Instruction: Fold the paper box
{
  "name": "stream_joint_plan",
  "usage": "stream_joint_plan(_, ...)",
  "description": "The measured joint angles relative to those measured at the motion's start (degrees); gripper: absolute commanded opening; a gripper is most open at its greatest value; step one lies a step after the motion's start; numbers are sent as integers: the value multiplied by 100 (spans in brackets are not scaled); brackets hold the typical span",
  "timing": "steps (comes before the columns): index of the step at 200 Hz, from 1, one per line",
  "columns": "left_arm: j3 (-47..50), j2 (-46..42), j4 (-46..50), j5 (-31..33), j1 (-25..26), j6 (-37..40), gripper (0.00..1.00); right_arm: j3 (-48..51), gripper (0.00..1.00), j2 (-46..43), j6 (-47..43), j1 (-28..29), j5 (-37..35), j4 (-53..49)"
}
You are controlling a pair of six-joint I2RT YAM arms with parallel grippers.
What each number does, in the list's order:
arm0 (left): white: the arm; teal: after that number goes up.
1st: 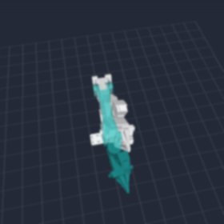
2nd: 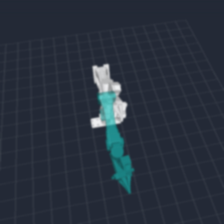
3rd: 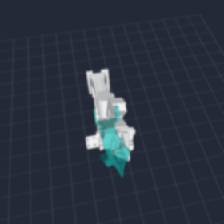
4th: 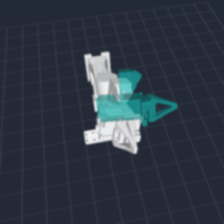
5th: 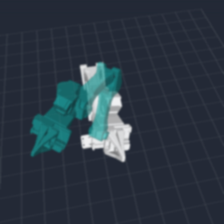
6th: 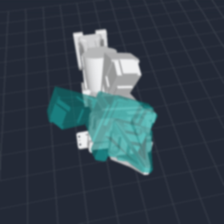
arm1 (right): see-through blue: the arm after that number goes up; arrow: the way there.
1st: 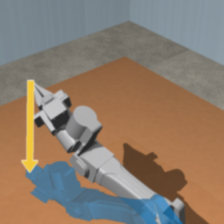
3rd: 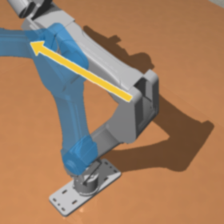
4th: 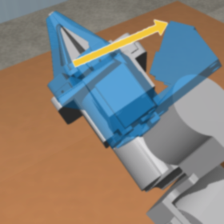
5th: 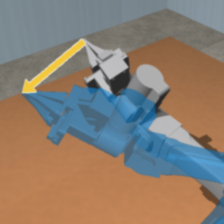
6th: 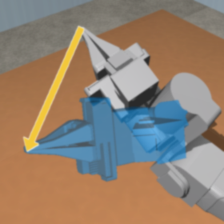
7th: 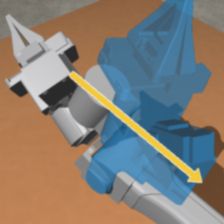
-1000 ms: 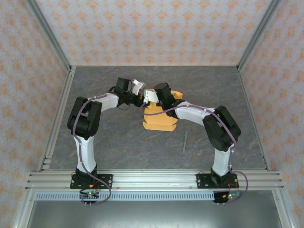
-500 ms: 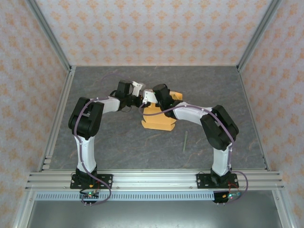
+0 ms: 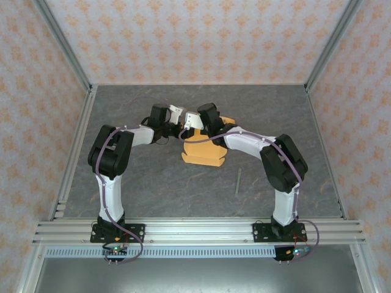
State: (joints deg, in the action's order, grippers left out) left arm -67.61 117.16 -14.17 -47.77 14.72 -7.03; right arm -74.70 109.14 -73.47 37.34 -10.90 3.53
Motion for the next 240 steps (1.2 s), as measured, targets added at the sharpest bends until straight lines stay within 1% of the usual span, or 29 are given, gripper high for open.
stream_joint_plan(32,-4,0,48,-13,-24,0,60,-4,6,0,24,-26,103,-33)
stream_joint_plan(76,-79,0,208,-13,-24,50,52,-22,20,0,107,-59,232,-229)
stream_joint_plan(89,-140,0,282,-13,-24,94,48,-31,21,0,129,-85,258,-293)
stream_joint_plan(109,-234,0,422,-9,-24,151,46,-44,23,0,146,-142,280,-363)
stream_joint_plan(135,-382,2,710,11,-24,297,41,-66,23,0,151,-219,306,-459)
stream_joint_plan(148,-474,24,846,20,-24,372,40,-105,20,0,160,-254,330,-522)
stream_joint_plan(169,-566,44,1012,26,-24,450,40,-162,12,0,208,-291,348,-577)
stream_joint_plan(200,-577,44,1115,26,-24,540,39,-216,7,0,236,-306,385,-621)
stream_joint_plan(220,-581,44,1139,33,-24,568,38,-232,7,7,236,-328,407,-638)
stream_joint_plan(231,-581,44,1143,48,-24,592,37,-251,10,11,258,-343,439,-658)
stream_joint_plan(240,-581,44,1150,52,-22,612,36,-275,14,11,293,-358,485,-697)
